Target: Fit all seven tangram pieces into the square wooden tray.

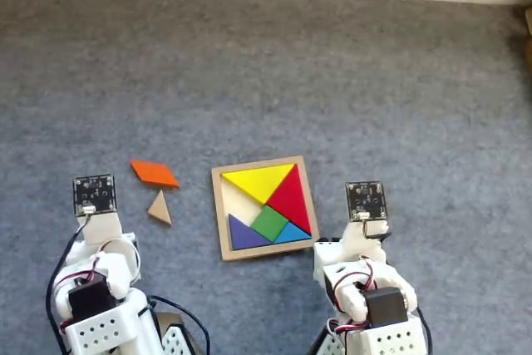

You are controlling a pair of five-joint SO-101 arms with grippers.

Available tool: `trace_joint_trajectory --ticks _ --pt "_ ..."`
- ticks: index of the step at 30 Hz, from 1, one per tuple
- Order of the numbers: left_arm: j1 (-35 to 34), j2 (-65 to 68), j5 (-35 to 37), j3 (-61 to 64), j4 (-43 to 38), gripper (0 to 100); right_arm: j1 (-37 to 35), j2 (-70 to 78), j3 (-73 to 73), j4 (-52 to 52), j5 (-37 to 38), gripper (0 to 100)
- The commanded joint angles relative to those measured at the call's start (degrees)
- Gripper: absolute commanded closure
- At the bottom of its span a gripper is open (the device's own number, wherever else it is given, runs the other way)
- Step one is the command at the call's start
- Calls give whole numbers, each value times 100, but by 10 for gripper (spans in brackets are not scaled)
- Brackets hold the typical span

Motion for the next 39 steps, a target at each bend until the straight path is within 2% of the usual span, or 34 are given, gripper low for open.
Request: trace_joint_trajectory --ticks 1,3,5,9,14,23,28,33,39 --pt "40 -207 -853 84 -360 905 48 -101 769 48 -18 936" --pt "40 -207 -1864 84 -360 905 57 -101 769 48 -18 936" --pt "48 -207 -2330 84 -334 905 57 -92 769 48 -18 936" --pt "40 -207 -2233 -92 -299 905 40 -84 769 40 -18 936" --pt "75 -207 -2233 -743 519 907 57 -84 769 40 -18 936" --pt "541 -207 -2233 -875 527 905 57 -110 787 48 -18 936" --pt "549 -198 -2251 -1174 536 903 57 -110 787 48 -18 936" --pt "558 -198 -2391 -1411 624 845 48 -92 787 48 -18 936" --pt "734 92 -2426 -1622 633 838 22 -84 778 40 -18 936"
